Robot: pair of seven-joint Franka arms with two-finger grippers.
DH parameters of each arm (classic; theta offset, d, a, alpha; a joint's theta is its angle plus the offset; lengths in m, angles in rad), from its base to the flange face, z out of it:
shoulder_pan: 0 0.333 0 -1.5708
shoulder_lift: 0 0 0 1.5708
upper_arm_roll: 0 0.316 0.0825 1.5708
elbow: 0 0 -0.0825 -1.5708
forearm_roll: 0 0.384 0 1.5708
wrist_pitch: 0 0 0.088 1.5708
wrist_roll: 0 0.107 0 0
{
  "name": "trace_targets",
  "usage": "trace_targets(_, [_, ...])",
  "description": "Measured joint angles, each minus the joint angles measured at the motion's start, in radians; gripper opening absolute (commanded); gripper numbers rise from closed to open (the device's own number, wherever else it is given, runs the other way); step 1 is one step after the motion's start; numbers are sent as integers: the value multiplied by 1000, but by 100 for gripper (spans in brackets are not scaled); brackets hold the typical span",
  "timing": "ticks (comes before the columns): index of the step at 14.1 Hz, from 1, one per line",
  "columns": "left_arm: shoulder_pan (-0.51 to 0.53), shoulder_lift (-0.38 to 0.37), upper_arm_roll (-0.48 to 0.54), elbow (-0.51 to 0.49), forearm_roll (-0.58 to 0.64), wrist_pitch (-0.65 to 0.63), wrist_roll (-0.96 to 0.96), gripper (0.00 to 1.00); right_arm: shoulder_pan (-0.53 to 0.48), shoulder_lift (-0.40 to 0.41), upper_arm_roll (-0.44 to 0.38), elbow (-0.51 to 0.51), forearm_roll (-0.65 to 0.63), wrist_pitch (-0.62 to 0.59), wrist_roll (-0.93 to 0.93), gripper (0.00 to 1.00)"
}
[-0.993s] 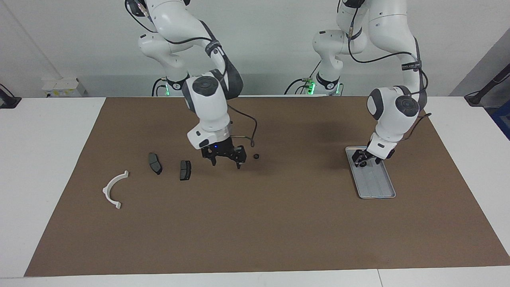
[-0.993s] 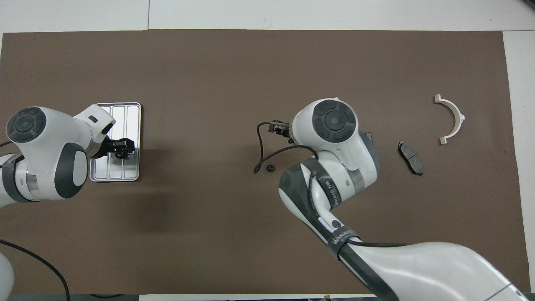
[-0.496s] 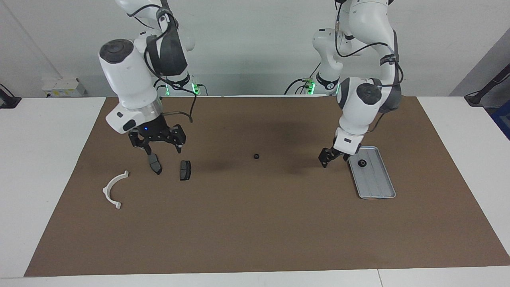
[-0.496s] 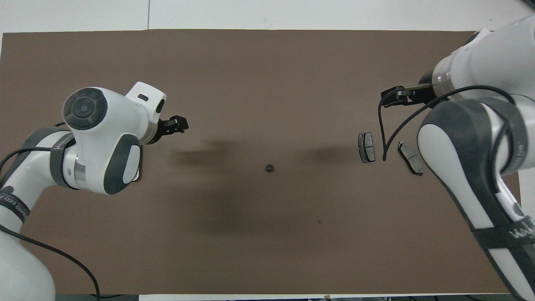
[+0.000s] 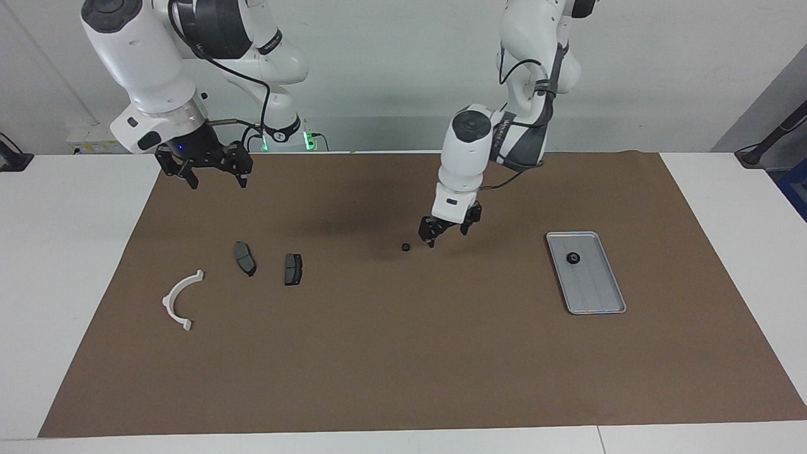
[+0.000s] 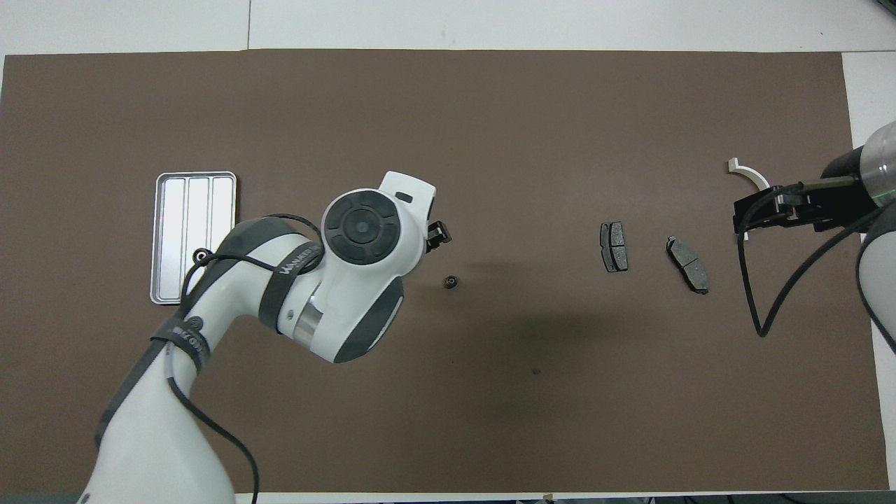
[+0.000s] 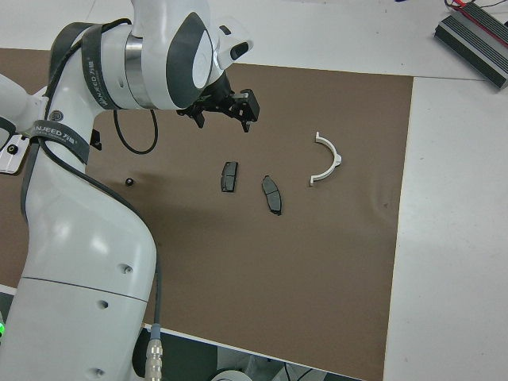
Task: Pick bearing gear from pile to tray
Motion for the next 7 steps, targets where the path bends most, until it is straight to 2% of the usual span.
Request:
trace_targets(3, [-75,117,1,83,0,-5,-46,100,-17,-33,-1,0,0,-26,0,100])
trace_targets(7, [-94,179,4,93,-2,-6,-53,100,-34,-52,-6,0,0,-30,0,100])
